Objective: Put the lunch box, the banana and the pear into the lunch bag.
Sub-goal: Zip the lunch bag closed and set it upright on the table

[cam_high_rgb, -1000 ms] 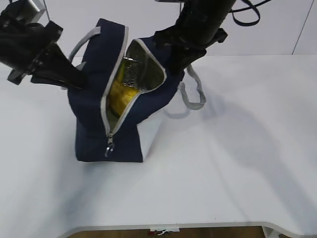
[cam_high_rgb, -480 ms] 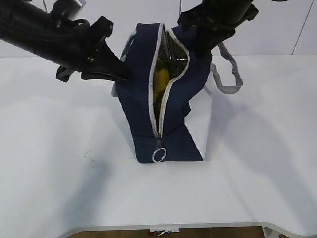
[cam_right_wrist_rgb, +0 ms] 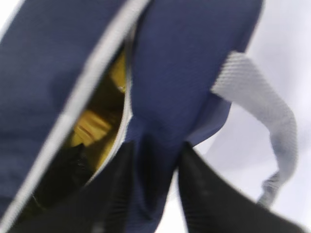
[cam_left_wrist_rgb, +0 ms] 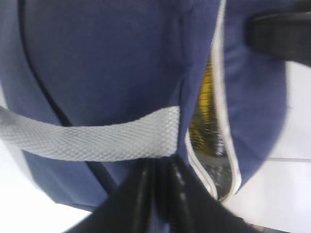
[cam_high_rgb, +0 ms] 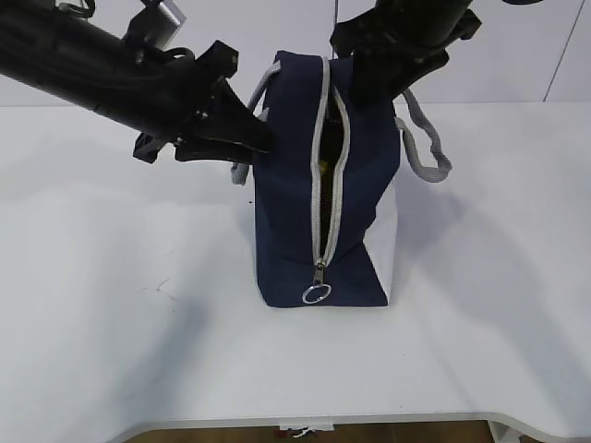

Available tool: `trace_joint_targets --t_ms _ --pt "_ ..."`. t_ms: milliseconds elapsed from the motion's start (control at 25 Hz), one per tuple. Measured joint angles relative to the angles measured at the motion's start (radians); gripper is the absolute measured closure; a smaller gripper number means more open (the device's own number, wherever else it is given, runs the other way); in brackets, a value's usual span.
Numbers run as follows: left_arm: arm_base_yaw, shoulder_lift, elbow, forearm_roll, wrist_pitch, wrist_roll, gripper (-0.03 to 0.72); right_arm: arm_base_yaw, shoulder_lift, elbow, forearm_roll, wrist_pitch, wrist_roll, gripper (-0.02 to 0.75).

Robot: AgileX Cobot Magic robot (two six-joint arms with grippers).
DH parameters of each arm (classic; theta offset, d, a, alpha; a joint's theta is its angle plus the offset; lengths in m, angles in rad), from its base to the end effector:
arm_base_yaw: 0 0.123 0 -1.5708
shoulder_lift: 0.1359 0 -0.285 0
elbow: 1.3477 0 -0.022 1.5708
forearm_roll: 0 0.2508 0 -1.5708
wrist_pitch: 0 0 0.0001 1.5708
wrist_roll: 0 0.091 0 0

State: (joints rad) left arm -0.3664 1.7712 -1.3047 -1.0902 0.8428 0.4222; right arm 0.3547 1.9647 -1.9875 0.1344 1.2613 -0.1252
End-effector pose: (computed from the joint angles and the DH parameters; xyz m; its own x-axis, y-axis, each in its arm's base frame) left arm 0.3329 -0.1923 0.2680 -0.9381 -0.0136 -0.3460 0.2669 0.6082 -0.7475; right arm 0.3971 0.1595 0.3360 -0.8194 -0.3923 -0.4180 -0.4639 0.8821 0.0816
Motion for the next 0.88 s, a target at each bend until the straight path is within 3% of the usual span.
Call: trace_joint_targets --t_ms 80,160,240,680,880 --pt "-0.001 0.000 0.000 -0.023 0.000 0.004 0.424 0.000 0.000 0.000 0.000 -0.002 0.013 0.356" --pt "-0.001 0.000 -0.002 -0.025 0.000 0.006 0.336 0.000 -0.004 0.000 0.000 -0.004 0.022 0.324" --pt "-0.001 0.000 -0.012 -0.021 0.015 0.006 0.300 0.000 -0.013 0.000 0.000 -0.004 0.027 0.311" --pt "0.045 0.000 -0.197 0.146 0.335 -0.009 0.276 0.000 -0.156 0.057 0.026 -0.004 0.048 0.308" --pt "0.051 -0.014 -0.250 0.344 0.368 -0.118 0.276 0.000 -0.231 0.151 0.049 -0.004 0.053 0.330"
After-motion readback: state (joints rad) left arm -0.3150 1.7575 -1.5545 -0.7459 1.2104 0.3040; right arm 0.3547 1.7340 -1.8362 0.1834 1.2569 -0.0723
